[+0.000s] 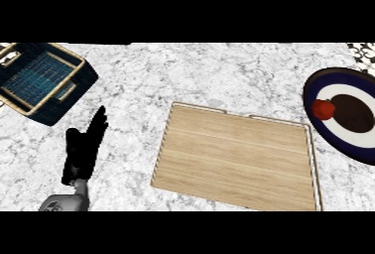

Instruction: Pick the bell pepper from the tray and place it in the plate

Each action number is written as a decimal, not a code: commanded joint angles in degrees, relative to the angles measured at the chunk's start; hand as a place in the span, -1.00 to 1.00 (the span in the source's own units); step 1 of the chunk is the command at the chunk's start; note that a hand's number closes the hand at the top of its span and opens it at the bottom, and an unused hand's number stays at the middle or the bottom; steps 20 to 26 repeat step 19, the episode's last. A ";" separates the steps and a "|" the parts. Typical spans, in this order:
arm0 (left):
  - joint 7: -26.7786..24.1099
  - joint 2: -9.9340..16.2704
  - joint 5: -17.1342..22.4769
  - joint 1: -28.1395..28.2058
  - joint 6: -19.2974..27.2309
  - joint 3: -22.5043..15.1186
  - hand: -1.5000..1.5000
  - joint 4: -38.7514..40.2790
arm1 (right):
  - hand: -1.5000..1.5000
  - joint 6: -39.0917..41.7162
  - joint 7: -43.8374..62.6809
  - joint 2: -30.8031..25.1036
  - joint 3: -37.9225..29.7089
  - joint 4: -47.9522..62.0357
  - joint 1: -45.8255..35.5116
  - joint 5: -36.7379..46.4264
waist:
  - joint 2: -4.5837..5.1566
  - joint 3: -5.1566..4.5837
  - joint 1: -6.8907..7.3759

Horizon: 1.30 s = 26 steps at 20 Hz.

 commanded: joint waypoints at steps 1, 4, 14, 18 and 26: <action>-2.96 -1.09 -0.32 0.57 0.45 -0.25 0.00 2.65 | -1.00 0.77 -1.83 -1.08 -1.47 0.83 0.94 -1.25 | 0.31 0.07 0.04; -1.06 0.15 0.42 0.29 0.09 0.83 0.00 0.04 | -1.00 1.98 -4.14 -2.04 -2.33 0.81 3.11 -2.08 | 0.12 0.12 -0.06; 0.23 -1.14 -0.94 -0.46 0.96 -0.92 0.00 -0.90 | -1.00 -2.07 -1.77 -2.45 -4.09 0.81 4.14 -3.43 | 0.23 0.21 0.26; -1.75 -0.47 0.56 -0.61 0.18 1.10 0.00 2.13 | -1.00 -0.68 -0.72 -5.49 -4.44 0.68 4.32 -3.58 | 0.43 0.16 -0.09; -0.66 -0.41 -0.39 1.69 -0.38 -0.94 0.00 -1.24 | -1.00 -3.36 -0.08 -4.51 -4.74 0.80 4.12 -3.71 | 0.27 0.25 0.81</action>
